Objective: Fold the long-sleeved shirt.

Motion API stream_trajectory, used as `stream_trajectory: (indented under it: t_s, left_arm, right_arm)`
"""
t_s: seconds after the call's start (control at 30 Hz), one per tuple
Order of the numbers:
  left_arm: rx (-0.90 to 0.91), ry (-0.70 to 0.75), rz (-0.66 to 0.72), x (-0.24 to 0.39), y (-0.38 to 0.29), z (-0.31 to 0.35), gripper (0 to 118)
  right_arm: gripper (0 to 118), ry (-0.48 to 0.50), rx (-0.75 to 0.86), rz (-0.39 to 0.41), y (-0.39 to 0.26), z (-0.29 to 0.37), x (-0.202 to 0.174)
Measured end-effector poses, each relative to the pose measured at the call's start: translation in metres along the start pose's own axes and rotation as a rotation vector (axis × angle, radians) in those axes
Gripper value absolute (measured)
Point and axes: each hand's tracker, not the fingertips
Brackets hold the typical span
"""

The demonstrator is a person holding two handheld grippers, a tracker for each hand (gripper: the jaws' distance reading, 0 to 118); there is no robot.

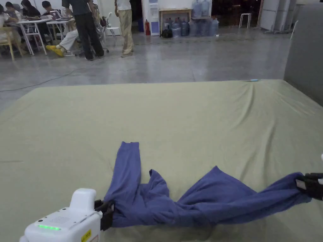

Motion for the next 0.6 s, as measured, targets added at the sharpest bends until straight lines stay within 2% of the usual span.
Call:
stream_trajectory:
  t_s: [0.1, 0.3, 0.33, 0.37, 0.4, 0.43, 0.47, 0.57, 0.6]
  left_arm:
    - [-0.051, 0.008, -0.014, 0.007, -0.036, 0.014, 2]
    - [-0.062, -0.003, 0.046, 0.004, -0.064, 0.02, 3]
    - [-0.052, -0.01, 0.053, 0.005, -0.064, 0.021, 8]
    - [-0.05, -0.016, 0.069, 0.004, -0.062, 0.023, 21]
    - [-0.054, -0.012, 0.083, 0.002, -0.058, 0.026, 65]
    - [-0.064, -0.013, 0.09, -0.002, -0.053, 0.029, 103]
    - [-0.075, -0.014, 0.097, 0.0, -0.047, 0.037, 118]
    - [0.018, -0.011, 0.108, -0.001, -0.03, 0.068, 117]
    - [0.019, -0.012, 0.11, 0.001, -0.025, 0.075, 116]
  right_arm:
    - [0, -0.001, -0.084, 0.032, -0.048, 0.009, -0.008]
    - [0, -0.025, -0.226, -0.034, -0.099, -0.019, -0.002]
    - [0, -0.02, -0.234, -0.028, -0.102, -0.023, -0.003]
    - [12, -0.016, -0.249, -0.028, -0.102, -0.024, -0.003]
    - [50, -0.015, -0.247, -0.029, -0.1, -0.022, -0.003]
    - [85, -0.015, -0.237, -0.041, -0.099, -0.021, 0.002]
    - [105, -0.024, -0.213, -0.055, -0.094, -0.012, 0.002]
    - [108, -0.037, -0.072, -0.065, -0.084, 0.03, -0.004]
    - [103, -0.046, -0.065, -0.073, -0.081, 0.038, -0.006]
